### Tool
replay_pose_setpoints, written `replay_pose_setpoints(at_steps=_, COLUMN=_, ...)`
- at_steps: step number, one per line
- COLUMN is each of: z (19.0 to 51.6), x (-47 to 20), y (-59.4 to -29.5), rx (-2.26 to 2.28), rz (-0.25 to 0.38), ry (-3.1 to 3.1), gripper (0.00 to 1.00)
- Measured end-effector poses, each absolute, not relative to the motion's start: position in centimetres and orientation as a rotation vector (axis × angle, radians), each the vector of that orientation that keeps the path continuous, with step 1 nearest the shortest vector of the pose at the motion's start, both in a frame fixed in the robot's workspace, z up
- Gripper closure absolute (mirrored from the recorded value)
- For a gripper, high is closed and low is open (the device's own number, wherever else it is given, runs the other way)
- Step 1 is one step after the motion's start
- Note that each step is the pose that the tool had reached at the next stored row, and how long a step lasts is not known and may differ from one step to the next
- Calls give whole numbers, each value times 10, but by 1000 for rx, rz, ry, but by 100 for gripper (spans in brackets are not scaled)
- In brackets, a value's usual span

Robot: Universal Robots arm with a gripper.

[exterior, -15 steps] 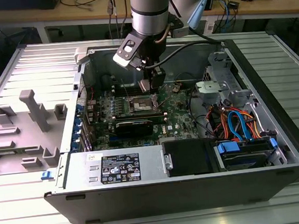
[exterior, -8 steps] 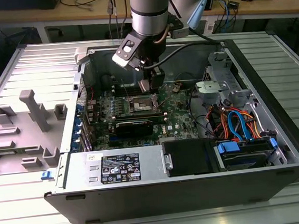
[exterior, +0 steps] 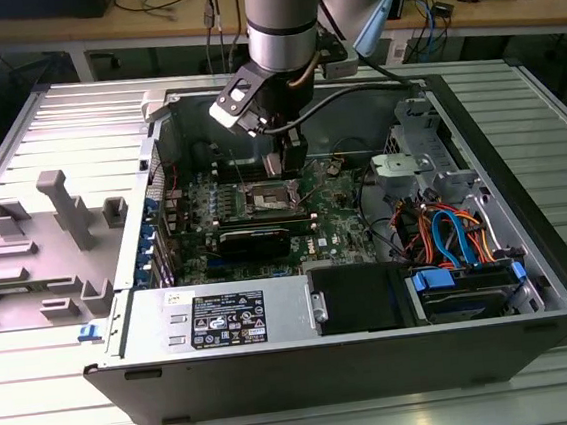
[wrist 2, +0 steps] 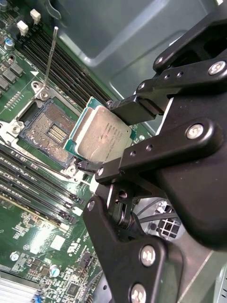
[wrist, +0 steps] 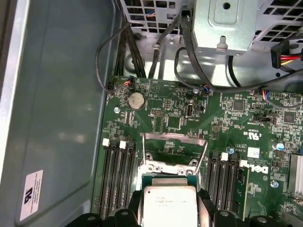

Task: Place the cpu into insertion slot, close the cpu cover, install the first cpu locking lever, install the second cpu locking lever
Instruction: 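Place the cpu into insertion slot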

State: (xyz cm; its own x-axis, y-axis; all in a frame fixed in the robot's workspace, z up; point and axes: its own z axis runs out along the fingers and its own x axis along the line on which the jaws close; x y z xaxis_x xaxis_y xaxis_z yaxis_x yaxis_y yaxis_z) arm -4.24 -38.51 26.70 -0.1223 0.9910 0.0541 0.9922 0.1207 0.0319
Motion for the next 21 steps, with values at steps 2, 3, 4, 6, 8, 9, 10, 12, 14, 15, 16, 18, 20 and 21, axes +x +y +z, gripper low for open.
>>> replay_pose_setpoints(at_steps=2, z=266, x=-46, y=-385, rx=-2068, rz=-94, ry=-2337, gripper=45)
replay_pose_setpoints(at_steps=3, z=266, x=-48, y=-385, rx=-2068, rz=-94, ry=-2337, gripper=45)
replay_pose_setpoints(at_steps=4, z=266, x=-49, y=-385, rx=-2068, rz=-94, ry=-2337, gripper=45)
replay_pose_setpoints(at_steps=6, z=266, x=-50, y=-385, rx=-2068, rz=-94, ry=-2337, gripper=45)
replay_pose_setpoints(at_steps=8, z=266, x=-51, y=-385, rx=-2068, rz=-94, ry=-2337, gripper=45)
replay_pose_setpoints(at_steps=9, z=266, x=-52, y=-385, rx=-2071, rz=-93, ry=-2335, gripper=45)
replay_pose_setpoints(at_steps=10, z=266, x=-52, y=-385, rx=-2075, rz=-94, ry=-2331, gripper=45)
replay_pose_setpoints(at_steps=12, z=265, x=-52, y=-385, rx=-2102, rz=-94, ry=-2308, gripper=45)
replay_pose_setpoints(at_steps=14, z=261, x=-52, y=-385, rx=-2133, rz=-95, ry=-2280, gripper=45)
replay_pose_setpoints(at_steps=15, z=258, x=-53, y=-385, rx=-2153, rz=-95, ry=-2263, gripper=45)
replay_pose_setpoints(at_steps=16, z=256, x=-53, y=-385, rx=-2166, rz=-95, ry=-2250, gripper=45)
replay_pose_setpoints(at_steps=18, z=253, x=-53, y=-385, rx=-2176, rz=-95, ry=-2241, gripper=45)
replay_pose_setpoints(at_steps=20, z=249, x=-54, y=-384, rx=-2184, rz=-95, ry=-2233, gripper=45)
replay_pose_setpoints(at_steps=21, z=248, x=-54, y=-383, rx=-2188, rz=-95, ry=-2229, gripper=45)
